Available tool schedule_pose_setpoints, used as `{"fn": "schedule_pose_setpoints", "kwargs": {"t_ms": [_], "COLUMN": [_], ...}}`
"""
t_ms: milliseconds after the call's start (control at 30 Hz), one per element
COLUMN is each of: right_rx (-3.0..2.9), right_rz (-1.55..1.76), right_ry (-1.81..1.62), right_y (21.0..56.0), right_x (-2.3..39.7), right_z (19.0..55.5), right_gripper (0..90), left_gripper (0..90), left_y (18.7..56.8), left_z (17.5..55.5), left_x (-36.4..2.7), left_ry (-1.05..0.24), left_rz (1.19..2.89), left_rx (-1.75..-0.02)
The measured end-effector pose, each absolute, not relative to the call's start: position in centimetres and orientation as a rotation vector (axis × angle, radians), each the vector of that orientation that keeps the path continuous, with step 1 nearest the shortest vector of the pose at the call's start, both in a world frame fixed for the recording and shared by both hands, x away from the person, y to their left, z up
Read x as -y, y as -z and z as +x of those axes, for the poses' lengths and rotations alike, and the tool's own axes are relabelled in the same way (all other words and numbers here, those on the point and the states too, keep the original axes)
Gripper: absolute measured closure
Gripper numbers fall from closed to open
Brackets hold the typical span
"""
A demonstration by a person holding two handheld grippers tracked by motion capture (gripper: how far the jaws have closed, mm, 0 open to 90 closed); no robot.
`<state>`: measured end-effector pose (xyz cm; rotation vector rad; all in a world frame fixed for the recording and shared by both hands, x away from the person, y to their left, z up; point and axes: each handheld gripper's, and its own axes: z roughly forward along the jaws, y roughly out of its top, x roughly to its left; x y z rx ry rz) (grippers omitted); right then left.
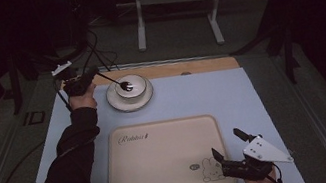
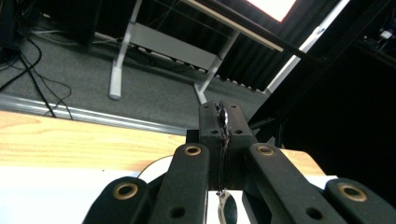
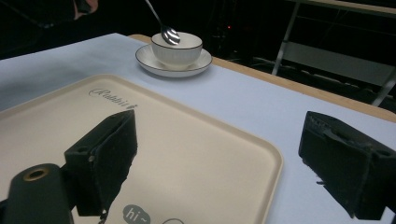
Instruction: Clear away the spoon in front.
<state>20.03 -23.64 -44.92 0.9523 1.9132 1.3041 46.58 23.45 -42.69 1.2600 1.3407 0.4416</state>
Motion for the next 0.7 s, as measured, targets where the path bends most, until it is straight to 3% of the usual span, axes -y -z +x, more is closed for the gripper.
{"fn": "schedule_pose_setpoints", "kwargs": {"t_ms": [700], "right_rx": [-1.899], "right_rz": [0.932], "right_ry": [-1.311], "right_y": [44.7], "right_x": [23.6], "right_z": [19.8], "right_gripper": [11.5], "left_gripper": [89.8], "left_y": [38.0], "left_z": [43.2], "left_x": [-24.7], "left_ry": [-0.442], "left_rz": [1.384], "left_rx": [-1.230]}}
